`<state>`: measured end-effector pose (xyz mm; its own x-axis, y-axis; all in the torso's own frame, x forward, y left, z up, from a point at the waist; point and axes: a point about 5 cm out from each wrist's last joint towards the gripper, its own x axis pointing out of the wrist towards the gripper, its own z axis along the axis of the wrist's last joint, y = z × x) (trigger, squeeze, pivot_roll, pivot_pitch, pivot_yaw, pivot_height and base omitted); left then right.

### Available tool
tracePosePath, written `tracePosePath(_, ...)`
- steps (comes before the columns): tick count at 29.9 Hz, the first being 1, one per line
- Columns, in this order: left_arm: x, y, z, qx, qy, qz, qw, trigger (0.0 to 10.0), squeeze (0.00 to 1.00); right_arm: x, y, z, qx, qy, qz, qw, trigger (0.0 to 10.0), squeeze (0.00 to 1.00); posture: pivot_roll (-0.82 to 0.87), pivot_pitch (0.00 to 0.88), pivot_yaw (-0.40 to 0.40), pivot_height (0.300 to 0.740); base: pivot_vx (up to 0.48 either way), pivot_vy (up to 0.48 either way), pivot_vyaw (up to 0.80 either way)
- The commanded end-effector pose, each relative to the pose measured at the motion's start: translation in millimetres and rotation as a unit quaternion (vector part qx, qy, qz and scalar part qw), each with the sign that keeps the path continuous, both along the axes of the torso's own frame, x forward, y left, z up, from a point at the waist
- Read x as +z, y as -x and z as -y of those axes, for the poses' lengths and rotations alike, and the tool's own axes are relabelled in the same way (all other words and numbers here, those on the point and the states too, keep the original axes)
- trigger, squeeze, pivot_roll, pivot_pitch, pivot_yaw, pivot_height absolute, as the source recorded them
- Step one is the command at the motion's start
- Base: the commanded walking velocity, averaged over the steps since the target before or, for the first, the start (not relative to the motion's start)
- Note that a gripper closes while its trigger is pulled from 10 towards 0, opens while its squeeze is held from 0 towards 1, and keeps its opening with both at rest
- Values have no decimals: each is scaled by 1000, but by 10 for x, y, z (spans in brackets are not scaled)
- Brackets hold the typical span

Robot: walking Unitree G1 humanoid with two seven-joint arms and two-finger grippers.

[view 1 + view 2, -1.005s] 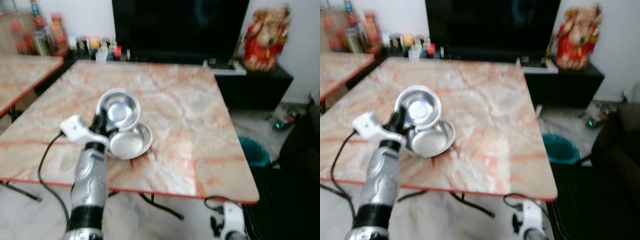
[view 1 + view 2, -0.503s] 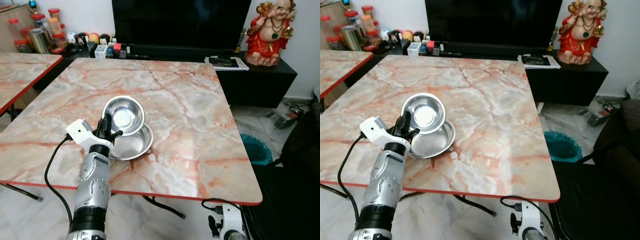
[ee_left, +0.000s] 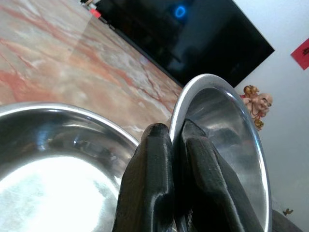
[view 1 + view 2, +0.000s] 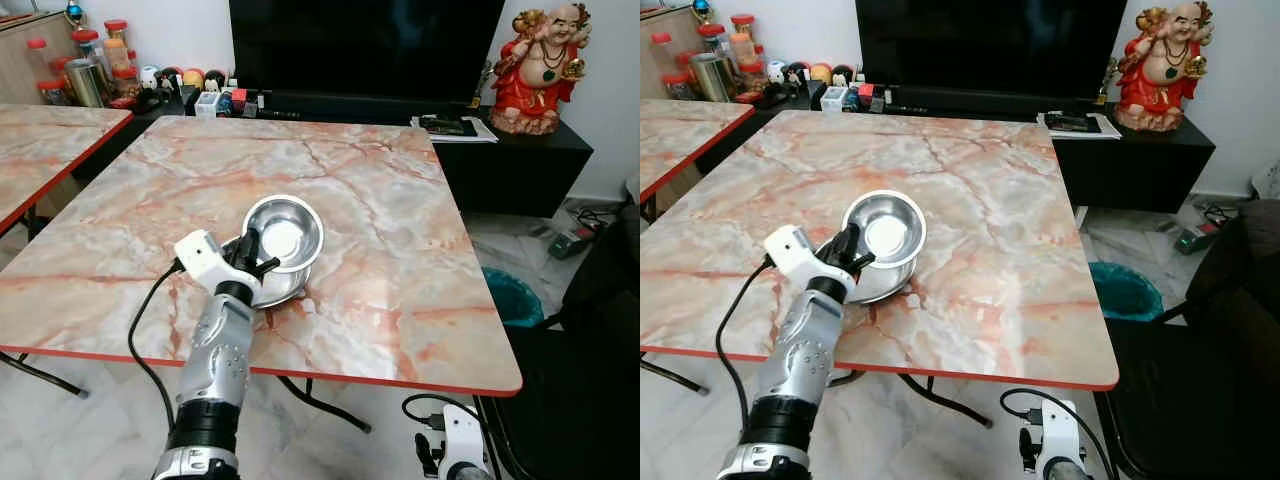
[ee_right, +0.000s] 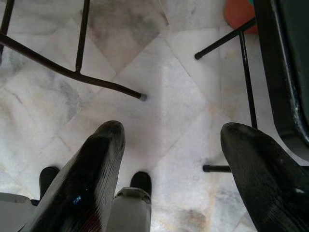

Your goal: Setting the table

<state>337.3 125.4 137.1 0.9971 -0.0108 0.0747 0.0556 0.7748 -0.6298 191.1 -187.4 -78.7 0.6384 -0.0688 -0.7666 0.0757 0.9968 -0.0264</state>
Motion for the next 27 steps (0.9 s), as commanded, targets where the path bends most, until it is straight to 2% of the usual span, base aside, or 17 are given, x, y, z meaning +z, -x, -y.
tracePosePath(1, 25, -35, -1, 8, 8, -9, 1000, 10000, 0, 24, -33, 25, 1, 4, 10, 1000, 10000, 0, 32, 0, -30, 714, 0, 0, 0)
tracePosePath(3, -9, -49, -39, 25, 7, -25, 999, 10000, 0, 23, -30, 29, 2, 5, 9, 1000, 10000, 0, 33, 0, -31, 714, 0, 0, 0)
tracePosePath(11, -23, -52, -136, 54, 24, -37, 998, 10000, 0, 25, -33, 32, 2, 6, 10, 1000, 10000, 0, 33, 0, -32, 714, 0, 0, 0)
tracePosePath(18, 4, 5, -224, 75, 34, -37, 996, 10000, 0, 30, -42, 33, 2, 8, 11, 1000, 10000, 0, 36, 0, -32, 714, 0, 0, 0)
tracePosePath(27, -64, 4, -218, 71, 24, -66, 995, 10000, 0, 29, -43, 27, 3, 8, 10, 1000, 10000, 0, 40, 0, -34, 714, 0, 0, 0)
